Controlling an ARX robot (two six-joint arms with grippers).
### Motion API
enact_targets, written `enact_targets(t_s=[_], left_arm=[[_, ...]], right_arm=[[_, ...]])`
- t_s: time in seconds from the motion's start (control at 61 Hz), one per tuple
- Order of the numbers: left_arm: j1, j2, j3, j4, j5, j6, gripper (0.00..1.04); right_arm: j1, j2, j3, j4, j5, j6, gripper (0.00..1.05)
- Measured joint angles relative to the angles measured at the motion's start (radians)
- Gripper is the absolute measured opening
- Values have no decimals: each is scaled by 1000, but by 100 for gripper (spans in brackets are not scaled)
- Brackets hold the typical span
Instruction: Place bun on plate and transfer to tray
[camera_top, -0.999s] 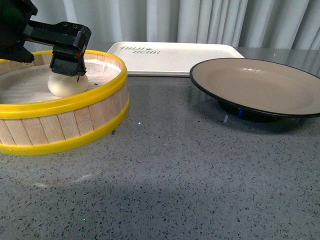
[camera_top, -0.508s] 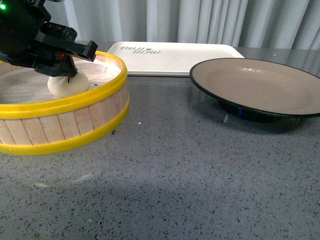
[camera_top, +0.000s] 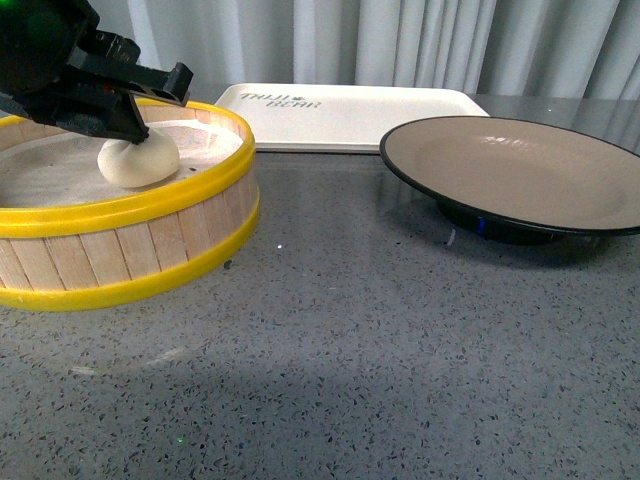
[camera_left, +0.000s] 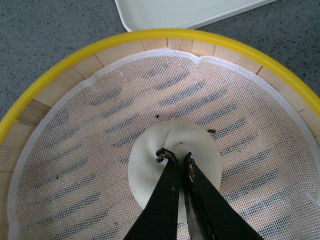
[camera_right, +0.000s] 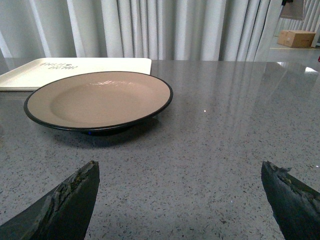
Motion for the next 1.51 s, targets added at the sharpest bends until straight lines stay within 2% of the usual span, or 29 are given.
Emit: enact_targets(t_s=[0.278, 0.475, 0.59, 0.819, 1.048, 1.294, 1.507], left_arm=[[29, 0, 105, -50, 13, -11, 4], [3, 1, 192, -76, 10, -33, 4], [-61, 19, 269, -82, -10, -48, 4], [-302, 170, 498, -100, -85, -47, 4], [-477, 356, 696, -134, -124, -21, 4], [-568, 500, 828, -206, -133, -2, 4], [-571, 562, 849, -214, -180, 28, 4]], right_arm=[[0, 0, 0, 0, 0, 0, 96], [0, 0, 0, 0, 0, 0, 96], [0, 0, 0, 0, 0, 0, 96], [0, 0, 0, 0, 0, 0, 96], [0, 0, 0, 0, 0, 0, 96], [0, 0, 0, 0, 0, 0, 96], [0, 0, 0, 0, 0, 0, 96]])
